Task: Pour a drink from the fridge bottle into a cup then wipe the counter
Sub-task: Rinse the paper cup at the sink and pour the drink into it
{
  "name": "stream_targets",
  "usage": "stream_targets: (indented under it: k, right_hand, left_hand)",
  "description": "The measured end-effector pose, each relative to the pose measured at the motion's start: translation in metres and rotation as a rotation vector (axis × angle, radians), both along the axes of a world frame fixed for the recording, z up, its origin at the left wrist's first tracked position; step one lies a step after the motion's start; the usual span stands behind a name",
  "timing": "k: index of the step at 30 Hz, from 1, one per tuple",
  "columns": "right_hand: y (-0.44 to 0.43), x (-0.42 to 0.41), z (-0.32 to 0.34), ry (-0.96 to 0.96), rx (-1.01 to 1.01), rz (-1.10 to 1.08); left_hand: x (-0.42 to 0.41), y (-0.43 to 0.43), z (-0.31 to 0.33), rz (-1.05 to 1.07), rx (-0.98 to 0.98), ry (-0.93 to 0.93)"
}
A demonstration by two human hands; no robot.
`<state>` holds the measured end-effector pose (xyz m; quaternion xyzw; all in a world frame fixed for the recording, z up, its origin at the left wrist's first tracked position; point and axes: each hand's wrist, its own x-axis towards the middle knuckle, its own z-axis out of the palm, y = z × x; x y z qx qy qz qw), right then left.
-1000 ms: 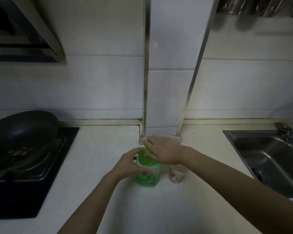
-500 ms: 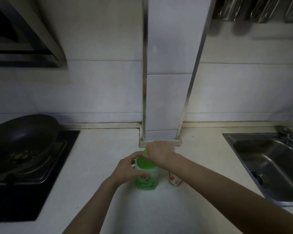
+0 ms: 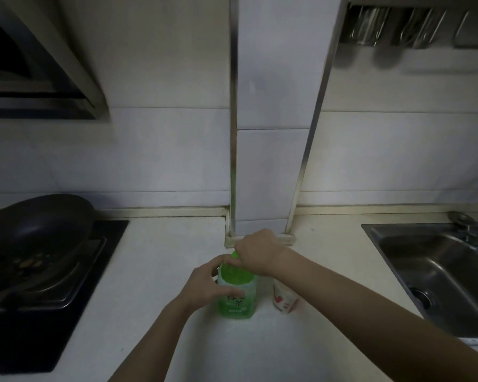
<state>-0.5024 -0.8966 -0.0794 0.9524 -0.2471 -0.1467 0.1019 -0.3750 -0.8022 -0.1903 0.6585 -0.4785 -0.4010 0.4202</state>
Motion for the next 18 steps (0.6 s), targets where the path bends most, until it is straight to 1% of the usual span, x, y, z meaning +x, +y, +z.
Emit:
stream_targets:
  k: [2, 6, 10, 13, 14, 17, 18]
  right_hand:
    - [0.002, 0.002, -0.002, -0.006, 0.019, -0.024]
    - [-0.007, 0.002, -0.001, 0.005, 0.027, 0.122]
    - [-0.019, -0.001, 0.002, 0.039, 0.094, 0.238]
    - [-0.015, -0.004, -0.002, -0.028, 0.176, 0.129]
    - [-0.013, -0.004, -0.005, -0.068, 0.174, 0.088]
    - [-0.009, 0.001, -0.011, -0.163, 0.079, 0.028]
    - [-0.009, 0.003, -0.012, -0.18, 0.078, 0.025]
  left_hand:
    - [0.0, 0.0, -0.001, 0.001, -0.002, 0.011]
    - [0.001, 0.0, -0.001, 0.011, 0.004, 0.011]
    - [0.0, -0.001, 0.0, 0.018, -0.003, 0.01]
    - [-0.002, -0.001, 0.0, 0.011, -0.002, 0.006]
    - [-0.001, -0.001, 0.0, 0.009, -0.002, 0.008]
    - [-0.002, 0.0, 0.0, 0.024, -0.007, 0.02]
    - [-0.002, 0.0, 0.0, 0.023, -0.009, 0.017]
